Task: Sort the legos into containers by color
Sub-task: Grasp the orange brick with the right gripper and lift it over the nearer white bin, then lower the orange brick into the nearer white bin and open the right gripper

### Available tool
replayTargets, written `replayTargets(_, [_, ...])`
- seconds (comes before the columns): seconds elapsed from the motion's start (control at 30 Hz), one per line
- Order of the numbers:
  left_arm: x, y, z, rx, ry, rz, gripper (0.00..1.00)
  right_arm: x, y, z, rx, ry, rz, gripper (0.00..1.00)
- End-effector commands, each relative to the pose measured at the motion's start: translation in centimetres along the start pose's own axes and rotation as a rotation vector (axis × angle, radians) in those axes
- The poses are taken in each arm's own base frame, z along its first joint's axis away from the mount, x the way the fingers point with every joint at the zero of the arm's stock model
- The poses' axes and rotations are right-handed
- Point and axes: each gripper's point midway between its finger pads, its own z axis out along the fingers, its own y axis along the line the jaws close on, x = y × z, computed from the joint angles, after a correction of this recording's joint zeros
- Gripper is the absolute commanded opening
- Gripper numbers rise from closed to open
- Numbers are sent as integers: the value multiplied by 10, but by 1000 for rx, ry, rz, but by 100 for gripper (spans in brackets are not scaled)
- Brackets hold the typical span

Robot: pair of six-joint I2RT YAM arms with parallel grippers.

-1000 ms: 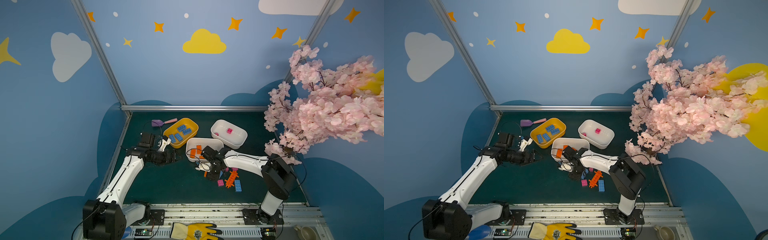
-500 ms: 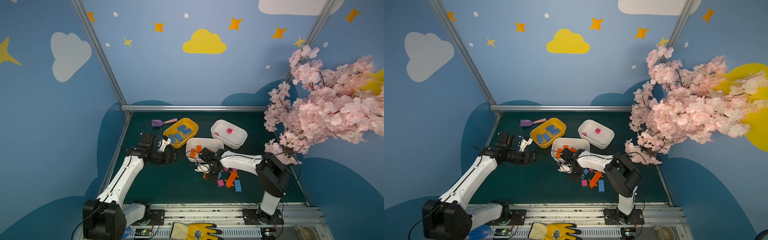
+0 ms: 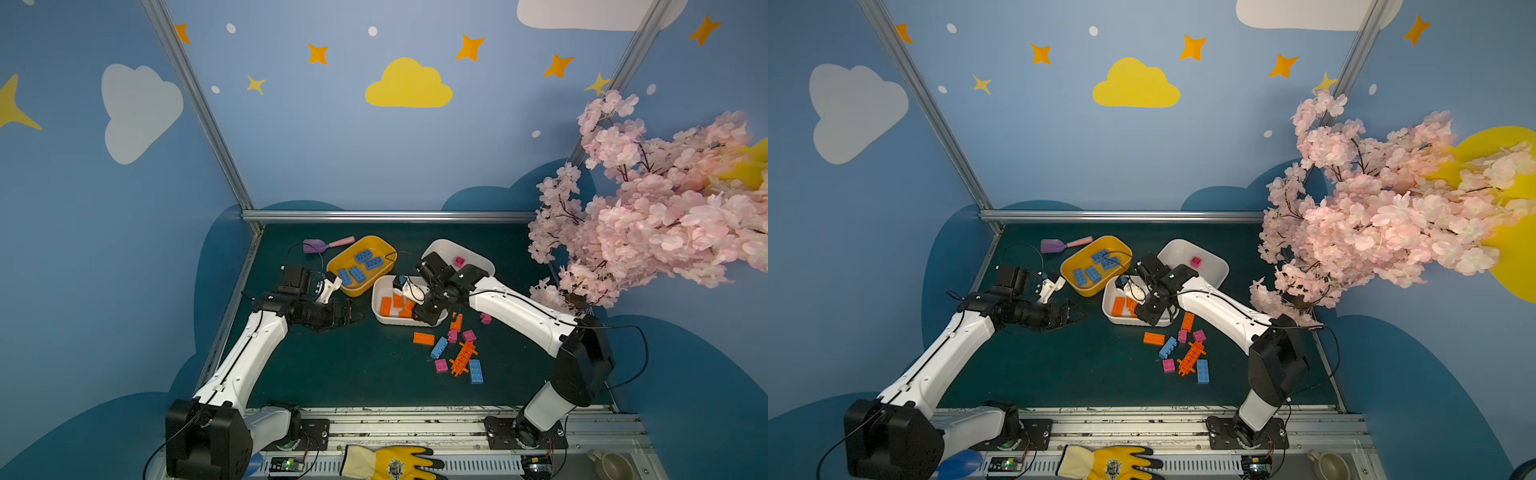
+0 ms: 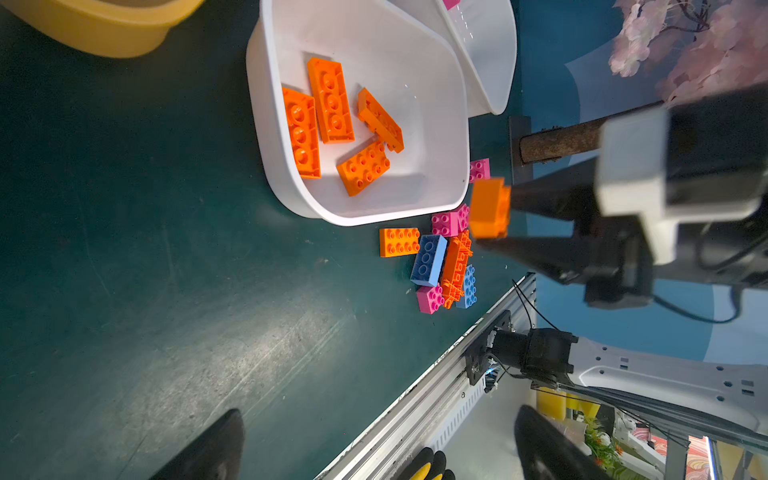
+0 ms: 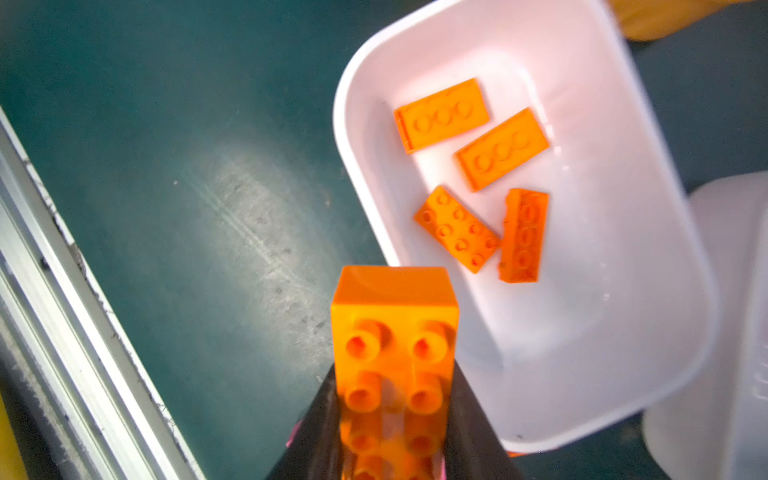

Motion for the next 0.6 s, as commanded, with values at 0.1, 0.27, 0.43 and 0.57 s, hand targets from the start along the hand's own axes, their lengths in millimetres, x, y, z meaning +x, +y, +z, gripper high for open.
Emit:
replayTargets(0.1, [-9, -13, -11, 23, -26, 34, 100, 2, -46, 28, 33, 106, 53, 18])
replayTargets(0.27, [-10, -14, -16, 18, -33, 34, 100, 3, -83, 50, 120, 166, 22, 19])
replayTargets(0.43, [-8, -12, -17, 19, -34, 31, 100, 12, -109, 69, 177, 222, -2, 19])
replayTargets(0.57, [-6, -10, -16, 15, -31, 25, 100, 21, -109, 86, 160, 261, -44, 21])
